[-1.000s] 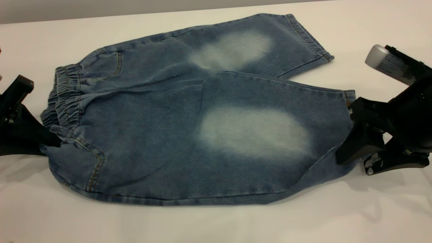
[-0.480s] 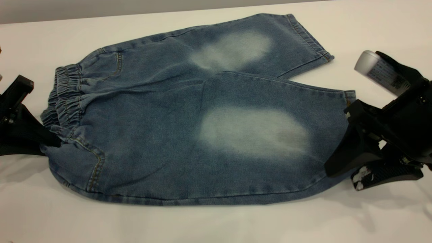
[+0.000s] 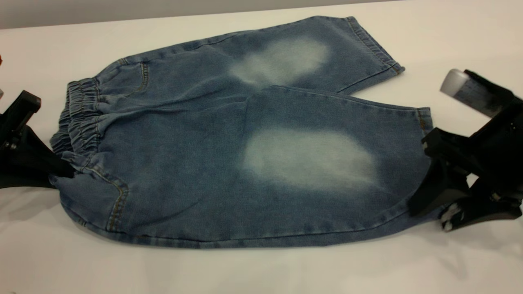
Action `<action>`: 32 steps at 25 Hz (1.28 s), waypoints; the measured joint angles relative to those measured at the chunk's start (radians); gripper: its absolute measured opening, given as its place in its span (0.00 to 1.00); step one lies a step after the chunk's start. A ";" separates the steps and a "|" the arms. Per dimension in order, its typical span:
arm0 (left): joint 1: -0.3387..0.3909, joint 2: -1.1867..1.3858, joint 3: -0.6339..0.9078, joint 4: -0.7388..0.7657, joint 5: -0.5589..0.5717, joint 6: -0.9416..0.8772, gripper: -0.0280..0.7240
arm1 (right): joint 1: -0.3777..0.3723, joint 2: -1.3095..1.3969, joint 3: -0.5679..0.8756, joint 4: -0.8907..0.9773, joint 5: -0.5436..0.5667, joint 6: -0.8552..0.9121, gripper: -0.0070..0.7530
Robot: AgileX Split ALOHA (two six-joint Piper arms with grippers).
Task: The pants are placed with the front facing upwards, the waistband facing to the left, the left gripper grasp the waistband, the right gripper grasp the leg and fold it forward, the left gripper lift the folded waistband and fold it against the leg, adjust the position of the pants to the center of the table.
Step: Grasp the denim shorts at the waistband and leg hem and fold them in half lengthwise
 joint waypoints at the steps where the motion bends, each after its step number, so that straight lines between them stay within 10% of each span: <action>1: 0.000 0.000 0.000 0.000 0.000 0.000 0.20 | 0.000 0.000 0.000 -0.015 0.028 0.012 0.42; 8: 0.000 0.000 0.000 0.000 0.000 0.000 0.20 | 0.000 0.000 0.000 -0.063 0.126 0.015 0.41; 25: 0.000 0.000 0.000 -0.011 0.000 0.001 0.20 | 0.000 0.001 0.000 -0.362 -0.047 0.251 0.42; 32: 0.000 0.000 0.000 -0.027 0.009 0.001 0.20 | 0.000 0.001 -0.001 -0.337 -0.031 0.219 0.62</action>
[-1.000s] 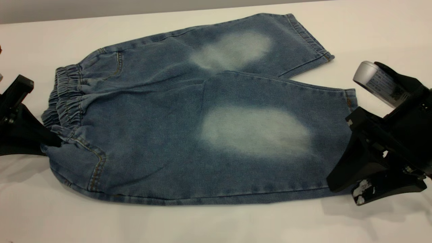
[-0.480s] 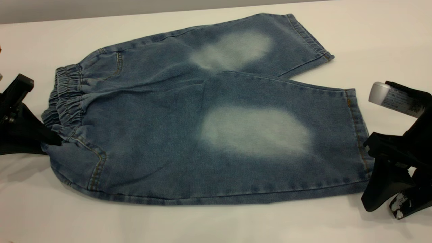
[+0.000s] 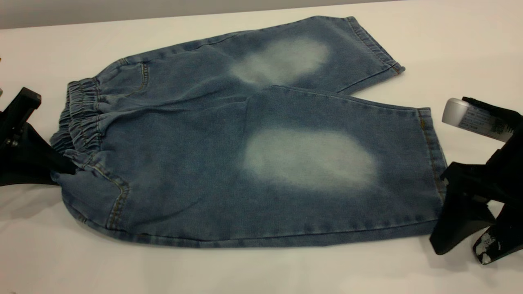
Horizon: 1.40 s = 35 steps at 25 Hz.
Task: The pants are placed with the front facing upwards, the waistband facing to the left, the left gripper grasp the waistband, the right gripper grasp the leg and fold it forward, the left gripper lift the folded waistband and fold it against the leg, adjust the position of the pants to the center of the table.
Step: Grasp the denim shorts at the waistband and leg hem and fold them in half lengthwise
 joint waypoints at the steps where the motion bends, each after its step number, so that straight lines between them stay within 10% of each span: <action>1: 0.000 0.000 0.000 0.000 0.005 0.000 0.20 | 0.000 0.001 -0.005 0.012 0.014 0.001 0.66; 17: 0.000 0.000 0.000 -0.028 0.024 0.017 0.20 | 0.000 0.036 -0.151 -0.112 0.200 0.308 0.72; 35: 0.000 0.000 0.000 -0.026 0.029 0.018 0.20 | 0.000 0.080 -0.225 -0.084 0.064 0.290 0.71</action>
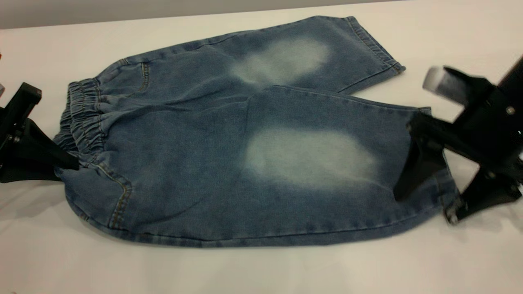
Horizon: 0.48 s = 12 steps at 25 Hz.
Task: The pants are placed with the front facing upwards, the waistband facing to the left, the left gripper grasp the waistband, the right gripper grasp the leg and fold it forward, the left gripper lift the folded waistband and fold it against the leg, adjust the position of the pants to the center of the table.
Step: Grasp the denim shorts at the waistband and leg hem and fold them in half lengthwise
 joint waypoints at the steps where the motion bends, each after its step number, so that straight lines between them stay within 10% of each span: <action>1: 0.000 0.000 0.000 0.000 0.002 0.000 0.20 | 0.000 0.000 -0.005 -0.001 -0.004 0.002 0.70; 6: 0.000 0.000 0.000 0.000 0.003 0.000 0.20 | 0.000 0.001 -0.005 -0.011 -0.008 0.004 0.59; 12: 0.000 0.000 0.000 0.007 0.019 0.000 0.20 | 0.000 -0.008 -0.005 -0.043 0.055 -0.054 0.10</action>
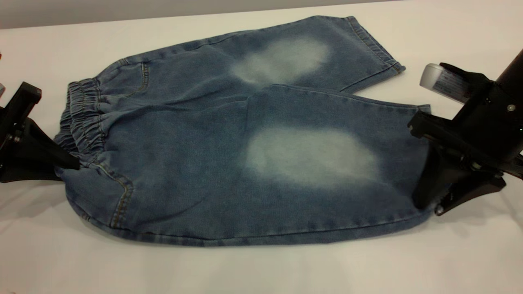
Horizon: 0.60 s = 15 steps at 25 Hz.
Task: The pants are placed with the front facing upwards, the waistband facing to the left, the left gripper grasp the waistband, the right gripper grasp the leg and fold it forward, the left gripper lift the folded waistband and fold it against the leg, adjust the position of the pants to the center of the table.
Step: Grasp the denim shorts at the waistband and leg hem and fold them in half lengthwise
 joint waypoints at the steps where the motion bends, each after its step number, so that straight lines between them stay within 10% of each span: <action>1: 0.000 -0.001 0.000 0.010 0.008 0.000 0.20 | 0.000 -0.008 0.000 -0.011 0.011 -0.012 0.07; 15: 0.000 -0.236 0.004 0.359 0.076 -0.274 0.20 | 0.000 -0.362 0.015 -0.285 0.221 0.137 0.03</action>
